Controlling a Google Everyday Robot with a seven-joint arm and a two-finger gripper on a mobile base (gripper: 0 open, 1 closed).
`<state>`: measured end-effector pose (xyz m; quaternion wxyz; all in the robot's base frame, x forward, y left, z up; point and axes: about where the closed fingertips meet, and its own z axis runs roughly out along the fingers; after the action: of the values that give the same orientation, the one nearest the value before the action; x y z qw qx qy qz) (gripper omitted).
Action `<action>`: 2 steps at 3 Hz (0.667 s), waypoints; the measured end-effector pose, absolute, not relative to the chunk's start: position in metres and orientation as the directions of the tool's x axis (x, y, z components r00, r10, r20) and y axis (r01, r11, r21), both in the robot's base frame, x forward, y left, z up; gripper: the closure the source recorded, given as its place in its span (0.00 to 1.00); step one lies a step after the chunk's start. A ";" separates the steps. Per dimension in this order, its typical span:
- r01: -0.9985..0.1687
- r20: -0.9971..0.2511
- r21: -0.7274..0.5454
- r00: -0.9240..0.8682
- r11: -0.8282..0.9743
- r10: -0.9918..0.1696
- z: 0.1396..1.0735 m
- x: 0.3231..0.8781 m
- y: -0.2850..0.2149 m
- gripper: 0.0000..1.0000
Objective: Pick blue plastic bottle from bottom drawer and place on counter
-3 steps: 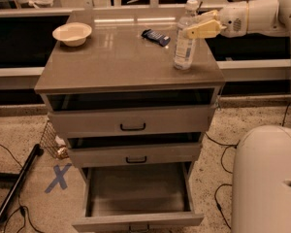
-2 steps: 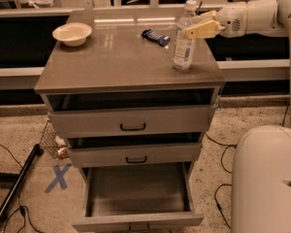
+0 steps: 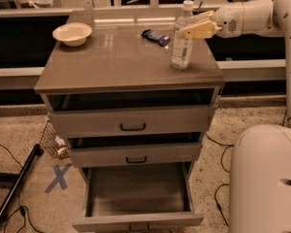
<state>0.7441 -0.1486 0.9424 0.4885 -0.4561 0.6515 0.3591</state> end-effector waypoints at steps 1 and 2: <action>-0.946 -0.964 0.024 -0.108 0.323 -0.243 0.941 0.745 -0.146 0.00; -0.946 -0.964 0.024 -0.108 0.323 -0.243 0.941 0.745 -0.146 0.00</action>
Offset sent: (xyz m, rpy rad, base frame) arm 0.0011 0.0029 -0.0011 0.0011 0.0017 0.0031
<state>0.7452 -0.1457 0.9413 0.4876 -0.4565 0.6510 0.3606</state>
